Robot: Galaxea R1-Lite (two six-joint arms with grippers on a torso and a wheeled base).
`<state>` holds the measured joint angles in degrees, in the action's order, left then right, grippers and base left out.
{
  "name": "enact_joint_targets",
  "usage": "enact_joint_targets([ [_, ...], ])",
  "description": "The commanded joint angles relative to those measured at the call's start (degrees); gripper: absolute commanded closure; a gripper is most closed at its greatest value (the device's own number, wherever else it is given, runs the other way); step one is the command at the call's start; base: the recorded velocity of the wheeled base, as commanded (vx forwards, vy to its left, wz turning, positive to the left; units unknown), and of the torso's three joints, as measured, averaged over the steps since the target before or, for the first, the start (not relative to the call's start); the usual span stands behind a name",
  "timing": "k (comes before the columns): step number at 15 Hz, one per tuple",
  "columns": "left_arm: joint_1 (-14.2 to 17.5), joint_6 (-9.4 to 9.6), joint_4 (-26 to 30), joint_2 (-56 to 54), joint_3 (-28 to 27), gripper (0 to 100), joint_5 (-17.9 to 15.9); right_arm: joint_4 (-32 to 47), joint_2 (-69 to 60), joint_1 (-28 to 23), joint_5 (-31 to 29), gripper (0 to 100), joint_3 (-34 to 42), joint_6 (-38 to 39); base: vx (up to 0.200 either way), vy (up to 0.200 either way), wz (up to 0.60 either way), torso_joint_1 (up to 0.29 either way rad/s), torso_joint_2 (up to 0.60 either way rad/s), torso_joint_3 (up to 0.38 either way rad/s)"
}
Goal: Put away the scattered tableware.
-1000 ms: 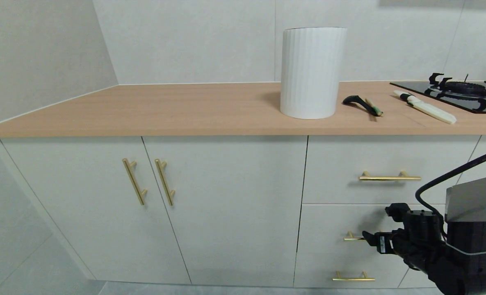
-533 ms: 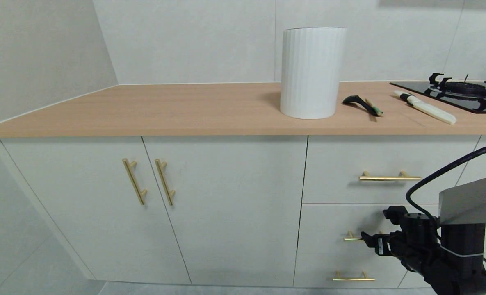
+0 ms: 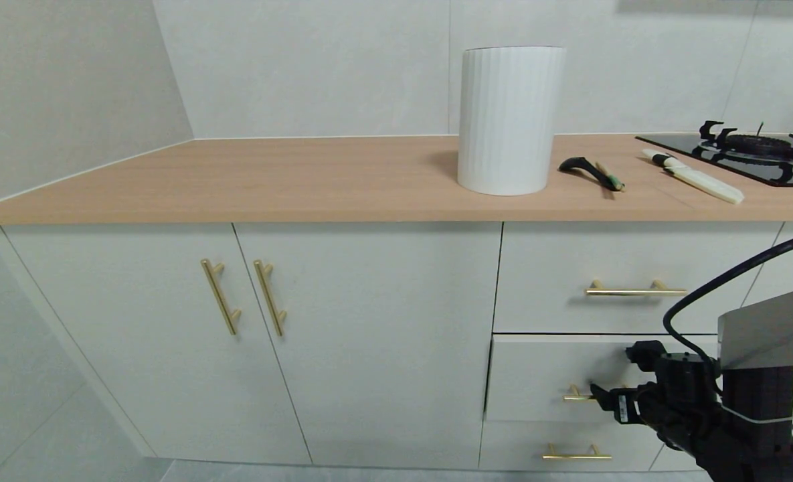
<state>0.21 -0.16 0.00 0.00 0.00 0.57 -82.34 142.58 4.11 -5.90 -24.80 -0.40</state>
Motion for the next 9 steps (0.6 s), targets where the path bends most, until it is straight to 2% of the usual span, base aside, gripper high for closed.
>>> enact_joint_targets([
  [1,0.06,-0.02,0.00,0.00,0.00,0,0.04,0.25,-1.17,0.02,0.01,0,1.68,-0.83,0.000,0.000,0.00,0.000,0.00,0.000],
  [2,0.06,-0.02,0.00,0.00,0.00,0,0.04,1.04,-3.89,0.02,0.10,0,3.35,-1.71,0.000,0.000,0.00,0.000,0.00,0.000],
  [4,0.06,-0.02,0.00,0.00,0.00,0,0.04,9.47,-13.38,0.55,0.71,0,5.72,-2.94,0.000,0.000,0.00,0.000,0.00,0.000],
  [7,0.06,-0.02,0.00,0.00,0.00,0,0.04,32.76,-34.48,2.48,2.21,0,4.23,-3.20,0.000,0.000,0.00,0.000,0.00,0.000],
  [9,0.06,-0.02,0.00,0.00,0.00,0,0.04,47.27,-46.52,3.01,2.30,0,-0.34,-3.29,0.000,0.000,0.00,0.000,0.00,0.000],
])
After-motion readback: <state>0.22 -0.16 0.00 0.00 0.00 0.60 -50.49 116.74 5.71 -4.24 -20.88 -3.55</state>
